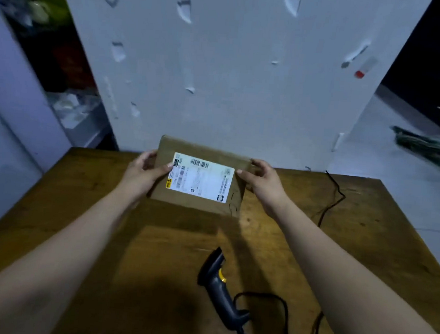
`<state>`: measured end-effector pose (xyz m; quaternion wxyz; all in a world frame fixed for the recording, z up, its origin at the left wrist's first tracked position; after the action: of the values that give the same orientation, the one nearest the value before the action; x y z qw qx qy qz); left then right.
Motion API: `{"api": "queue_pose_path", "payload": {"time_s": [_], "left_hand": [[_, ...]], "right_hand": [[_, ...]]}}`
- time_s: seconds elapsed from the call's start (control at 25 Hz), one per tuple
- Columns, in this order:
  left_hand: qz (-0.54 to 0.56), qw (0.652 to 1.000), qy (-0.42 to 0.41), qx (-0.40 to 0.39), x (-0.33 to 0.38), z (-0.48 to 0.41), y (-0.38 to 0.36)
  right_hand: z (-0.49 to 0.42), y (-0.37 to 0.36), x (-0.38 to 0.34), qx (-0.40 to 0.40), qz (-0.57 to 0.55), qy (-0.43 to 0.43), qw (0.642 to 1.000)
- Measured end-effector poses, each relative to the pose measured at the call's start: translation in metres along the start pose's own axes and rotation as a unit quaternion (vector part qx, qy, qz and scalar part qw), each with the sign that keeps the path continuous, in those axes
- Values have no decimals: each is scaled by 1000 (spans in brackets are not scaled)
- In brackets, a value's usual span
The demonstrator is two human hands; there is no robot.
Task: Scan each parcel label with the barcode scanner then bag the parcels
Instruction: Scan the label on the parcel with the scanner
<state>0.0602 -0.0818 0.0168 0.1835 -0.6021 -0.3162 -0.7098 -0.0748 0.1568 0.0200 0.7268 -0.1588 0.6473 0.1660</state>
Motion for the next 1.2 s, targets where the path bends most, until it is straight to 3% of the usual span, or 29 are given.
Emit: {"api": "queue_pose_path", "payload": {"time_s": [0.12, 0.28, 0.36, 0.48, 0.6, 0.72, 0.84, 0.92, 0.96, 1.0, 1.12, 1.2], "left_hand": [[-35, 998, 43, 6, -19, 21, 51], [-131, 984, 97, -67, -48, 29, 91], [-166, 982, 81, -28, -63, 29, 107], [-152, 984, 83, 29, -102, 29, 126], [-103, 986, 128, 15, -146, 35, 119], [-62, 985, 159, -23, -162, 49, 96], [-54, 978, 198, -49, -168, 69, 83], [-20, 969, 231, -84, -181, 84, 77], [-3, 963, 252, -99, -189, 92, 76], [9, 957, 270, -106, -198, 100, 77], [34, 948, 295, -116, -219, 118, 78], [46, 944, 300, -127, -228, 128, 73]], "right_hand": [[32, -48, 21, -14, 2, -61, 998], [71, -97, 86, 25, -3, -183, 983], [92, -119, 124, 35, -34, -262, 964], [135, -143, 176, 97, -107, -363, 921], [175, -161, 203, 153, -145, -395, 894], [191, -165, 201, 160, -10, -394, 905], [179, -134, 174, 186, 253, -253, 915], [166, -106, 158, 199, 448, -150, 858], [160, -91, 161, 184, 513, -140, 827], [154, -77, 172, 149, 544, -164, 809], [145, -52, 214, 54, 508, -251, 822], [145, -53, 220, 24, 521, -242, 818]]}}
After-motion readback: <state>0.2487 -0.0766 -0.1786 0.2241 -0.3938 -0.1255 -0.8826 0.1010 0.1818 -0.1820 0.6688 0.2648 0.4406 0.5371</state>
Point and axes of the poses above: each hand's wrist, its own z-axis away from the middle knuckle, its own y-axis out of the back of the hand, x = y × z, the point moved 7 cm from there along -z, towards the middle knuckle, and after that the axes turned 7 degrees about -z, right-handed, at the moved point
